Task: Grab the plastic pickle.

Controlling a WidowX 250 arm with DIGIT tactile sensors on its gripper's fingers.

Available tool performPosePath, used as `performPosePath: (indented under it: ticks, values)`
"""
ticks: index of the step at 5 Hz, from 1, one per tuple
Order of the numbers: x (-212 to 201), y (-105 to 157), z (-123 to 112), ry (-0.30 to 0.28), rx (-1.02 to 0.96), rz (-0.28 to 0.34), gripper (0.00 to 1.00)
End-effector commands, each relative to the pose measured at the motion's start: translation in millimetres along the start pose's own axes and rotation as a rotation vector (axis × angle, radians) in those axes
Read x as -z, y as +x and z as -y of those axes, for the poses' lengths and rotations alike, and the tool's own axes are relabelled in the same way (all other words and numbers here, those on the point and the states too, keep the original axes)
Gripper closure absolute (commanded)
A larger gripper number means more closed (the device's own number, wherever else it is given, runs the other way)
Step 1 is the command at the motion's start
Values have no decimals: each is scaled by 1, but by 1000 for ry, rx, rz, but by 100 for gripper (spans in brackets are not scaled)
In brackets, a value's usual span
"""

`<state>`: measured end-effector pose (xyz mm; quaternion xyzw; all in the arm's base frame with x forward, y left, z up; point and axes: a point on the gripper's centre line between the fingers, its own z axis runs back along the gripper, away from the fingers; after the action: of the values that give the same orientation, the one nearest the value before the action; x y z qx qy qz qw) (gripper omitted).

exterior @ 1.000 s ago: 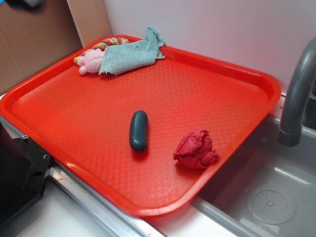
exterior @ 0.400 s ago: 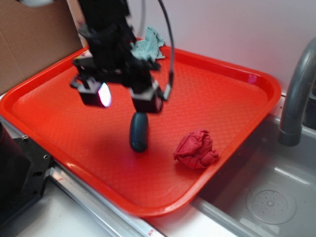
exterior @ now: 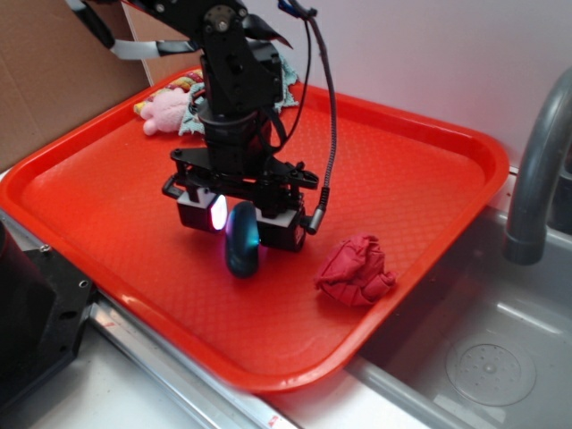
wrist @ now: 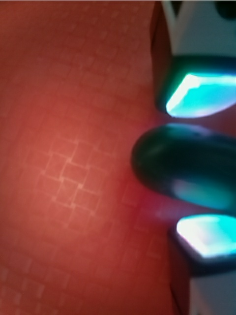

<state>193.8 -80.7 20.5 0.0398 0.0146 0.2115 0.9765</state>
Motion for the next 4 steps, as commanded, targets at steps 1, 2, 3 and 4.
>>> performPosePath:
  ticks: [1, 2, 3, 4]
  values:
    - [-15, -4, -10, -13, 7, 54, 100]
    - [-63, 3, -35, -149, 172, 132, 100]
    - [-107, 9, -75, -314, 299, 203, 100]
    - [-156, 18, -102, -279, 307, 249, 100]
